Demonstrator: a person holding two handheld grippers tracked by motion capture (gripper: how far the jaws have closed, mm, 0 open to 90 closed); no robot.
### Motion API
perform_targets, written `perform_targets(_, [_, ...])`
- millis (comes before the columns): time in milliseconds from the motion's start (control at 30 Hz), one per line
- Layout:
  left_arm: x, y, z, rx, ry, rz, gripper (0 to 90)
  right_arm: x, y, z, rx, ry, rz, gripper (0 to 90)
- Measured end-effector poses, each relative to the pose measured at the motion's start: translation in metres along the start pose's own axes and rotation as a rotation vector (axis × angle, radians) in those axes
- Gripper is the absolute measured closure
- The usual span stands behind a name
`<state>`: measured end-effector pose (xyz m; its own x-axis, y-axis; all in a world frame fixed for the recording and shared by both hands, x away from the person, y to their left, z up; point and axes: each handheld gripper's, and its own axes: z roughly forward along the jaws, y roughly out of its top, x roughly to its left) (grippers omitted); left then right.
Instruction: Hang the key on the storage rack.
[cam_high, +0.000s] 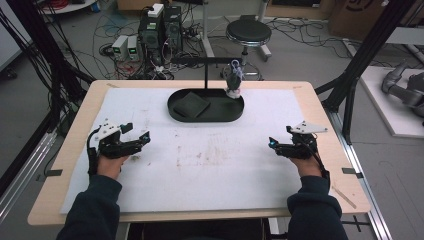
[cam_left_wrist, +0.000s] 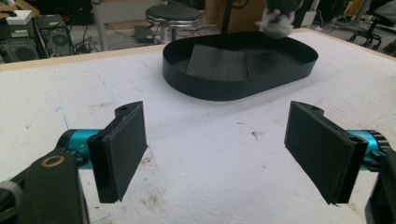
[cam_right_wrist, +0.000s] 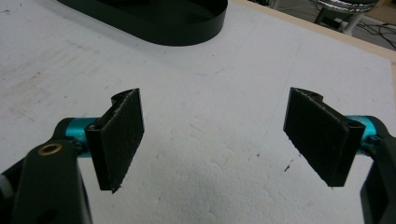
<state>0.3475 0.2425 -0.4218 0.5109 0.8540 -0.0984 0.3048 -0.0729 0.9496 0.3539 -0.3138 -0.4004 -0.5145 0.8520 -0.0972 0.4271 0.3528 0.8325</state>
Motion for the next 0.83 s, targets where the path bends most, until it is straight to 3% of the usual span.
perform_targets(300, [-0.0005, -0.0003, 0.0009, 0.004, -0.001, 0.010, 20.8, 0.0034, -0.0010, 0.0037, 0.008, -0.009, -0.029, 20.6])
perform_targets(833, [0.0005, -0.0006, 0.0014, -0.004, 0.003, 0.002, 20.8, 0.0045, -0.0010, 0.0015, 0.008, -0.012, -0.030, 20.6])
